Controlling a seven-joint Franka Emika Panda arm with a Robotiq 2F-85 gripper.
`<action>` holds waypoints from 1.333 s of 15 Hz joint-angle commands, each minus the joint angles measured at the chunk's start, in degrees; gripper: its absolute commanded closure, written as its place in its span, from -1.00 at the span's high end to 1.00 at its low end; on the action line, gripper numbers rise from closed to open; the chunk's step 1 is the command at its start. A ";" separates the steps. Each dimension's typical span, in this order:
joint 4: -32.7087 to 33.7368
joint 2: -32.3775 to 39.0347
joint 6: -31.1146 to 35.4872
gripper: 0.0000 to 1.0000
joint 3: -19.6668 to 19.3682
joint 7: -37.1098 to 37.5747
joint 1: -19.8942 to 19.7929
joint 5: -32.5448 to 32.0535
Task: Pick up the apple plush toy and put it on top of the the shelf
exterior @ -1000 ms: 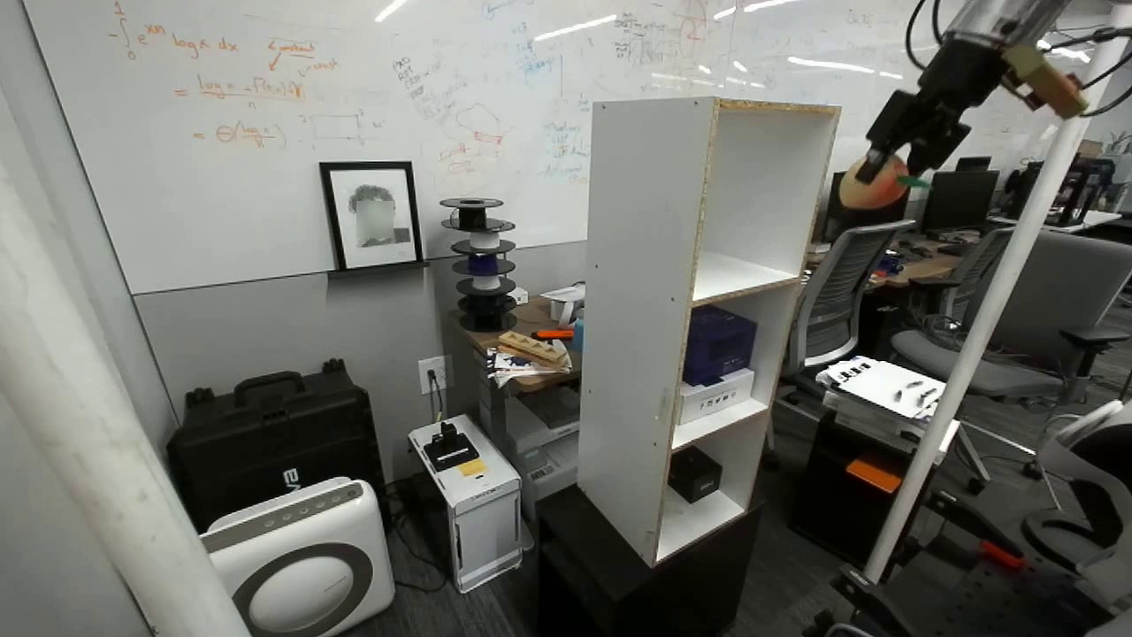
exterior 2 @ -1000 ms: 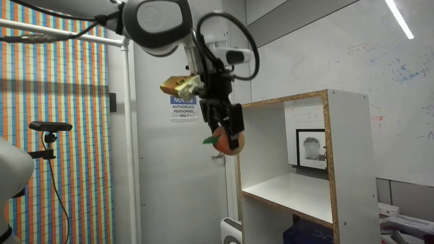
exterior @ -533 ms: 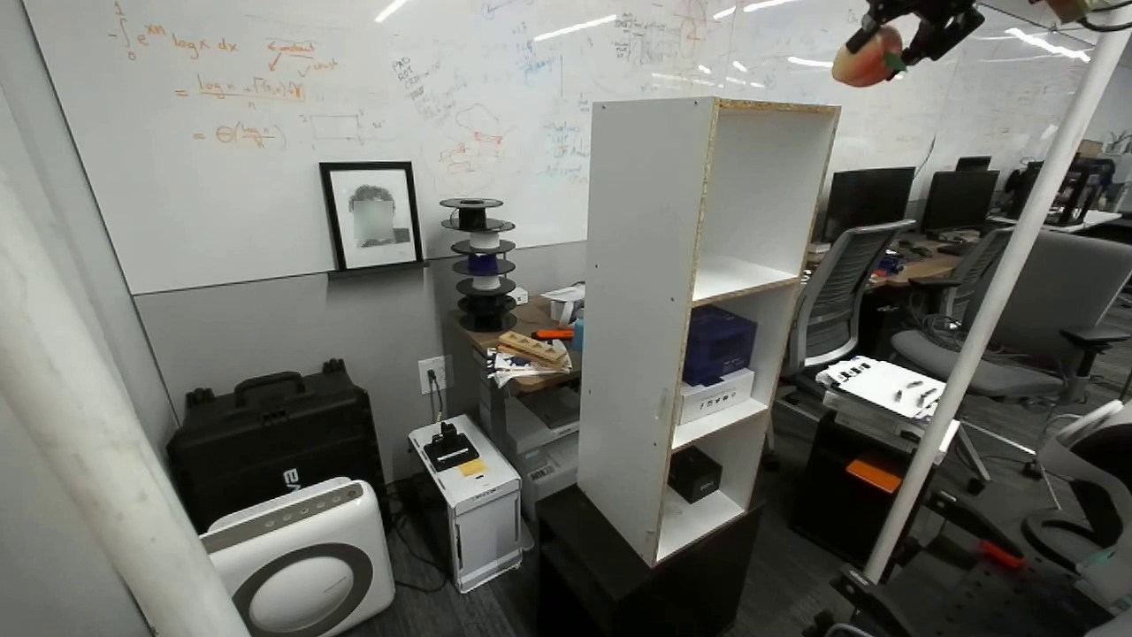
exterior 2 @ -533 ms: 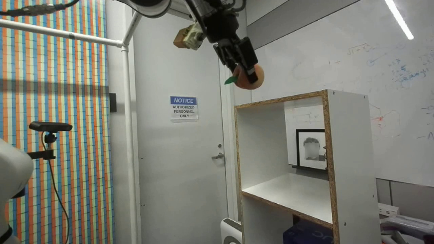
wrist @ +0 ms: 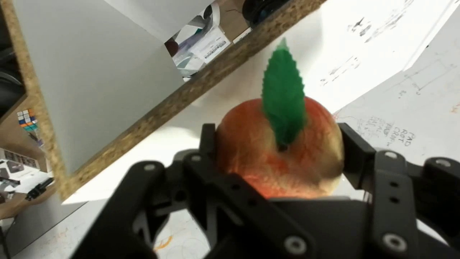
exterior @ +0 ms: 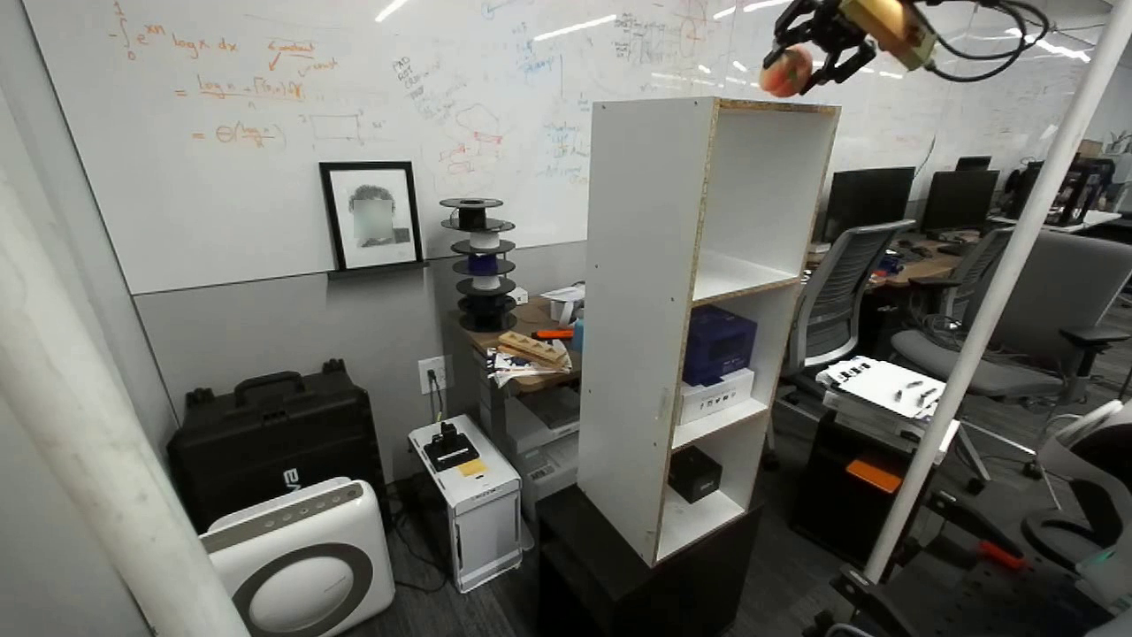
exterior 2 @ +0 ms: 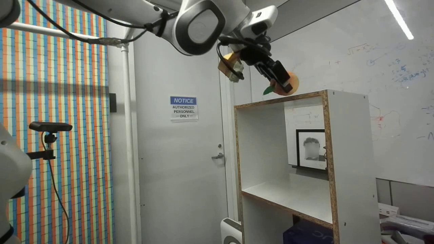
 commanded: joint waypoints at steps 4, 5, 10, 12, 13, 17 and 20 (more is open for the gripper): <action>12.30 11.30 -2.83 0.93 4.17 13.56 -2.64 -7.53; 13.40 11.66 -5.05 1.00 3.93 13.99 -2.31 -7.36; 15.80 9.27 -17.71 1.00 2.88 11.59 -1.67 -4.74; 16.13 6.90 -26.65 1.00 1.92 9.11 -1.18 -2.65; 16.24 5.55 -31.42 1.00 1.77 8.05 -1.44 -2.04; 14.16 -1.10 -51.65 1.00 -0.53 3.29 -1.98 -1.38; 13.47 -5.29 -65.43 1.00 -1.48 0.95 -3.73 -5.12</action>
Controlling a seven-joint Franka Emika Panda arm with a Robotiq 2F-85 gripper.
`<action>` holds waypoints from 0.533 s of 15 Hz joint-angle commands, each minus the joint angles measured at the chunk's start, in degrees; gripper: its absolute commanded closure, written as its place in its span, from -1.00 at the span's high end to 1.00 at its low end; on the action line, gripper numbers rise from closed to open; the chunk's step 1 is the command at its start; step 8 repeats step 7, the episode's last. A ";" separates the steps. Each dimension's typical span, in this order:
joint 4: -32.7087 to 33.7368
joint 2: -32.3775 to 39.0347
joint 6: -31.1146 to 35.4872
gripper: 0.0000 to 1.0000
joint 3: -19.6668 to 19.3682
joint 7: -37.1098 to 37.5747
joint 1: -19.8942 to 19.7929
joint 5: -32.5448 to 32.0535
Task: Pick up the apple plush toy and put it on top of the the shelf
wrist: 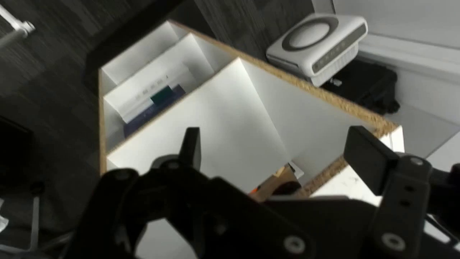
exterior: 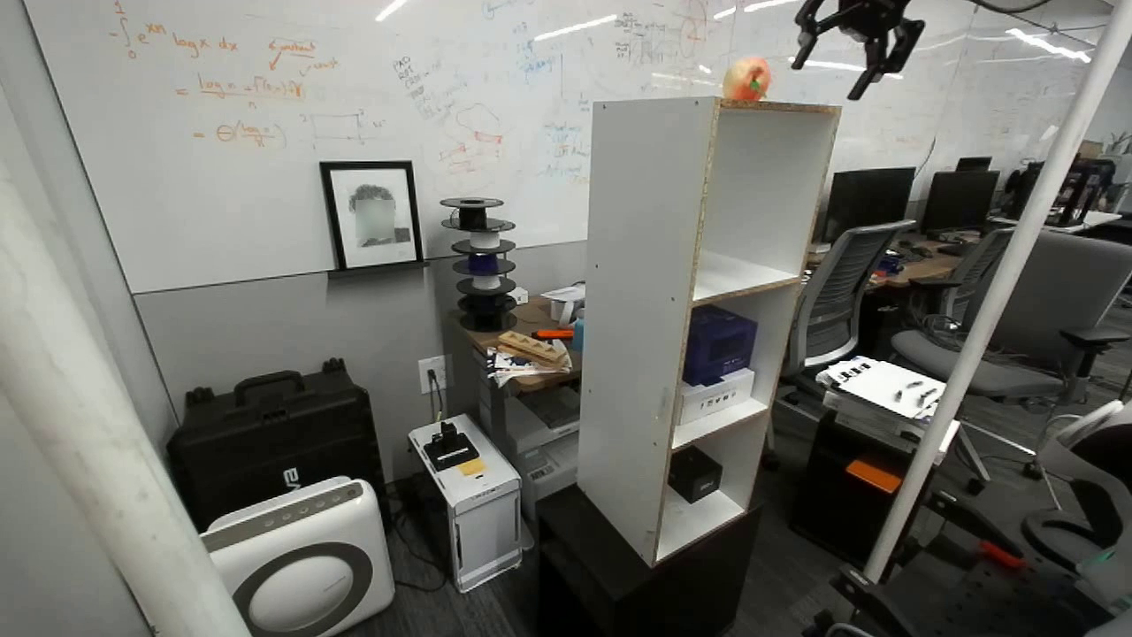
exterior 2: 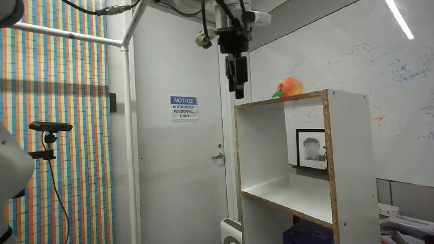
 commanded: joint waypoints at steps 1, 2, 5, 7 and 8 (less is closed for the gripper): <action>-2.63 -5.91 -12.10 1.00 -0.75 -4.26 -2.23 -3.82; -3.87 -7.11 -15.06 1.00 -0.87 -5.33 -2.94 -5.92; -9.19 -9.96 -20.11 1.00 -1.08 -8.59 -4.66 -12.41; -6.97 -7.85 -19.59 1.00 -1.17 -7.48 -4.56 -10.85; -6.97 -7.85 -19.59 1.00 -1.17 -7.48 -4.56 -10.85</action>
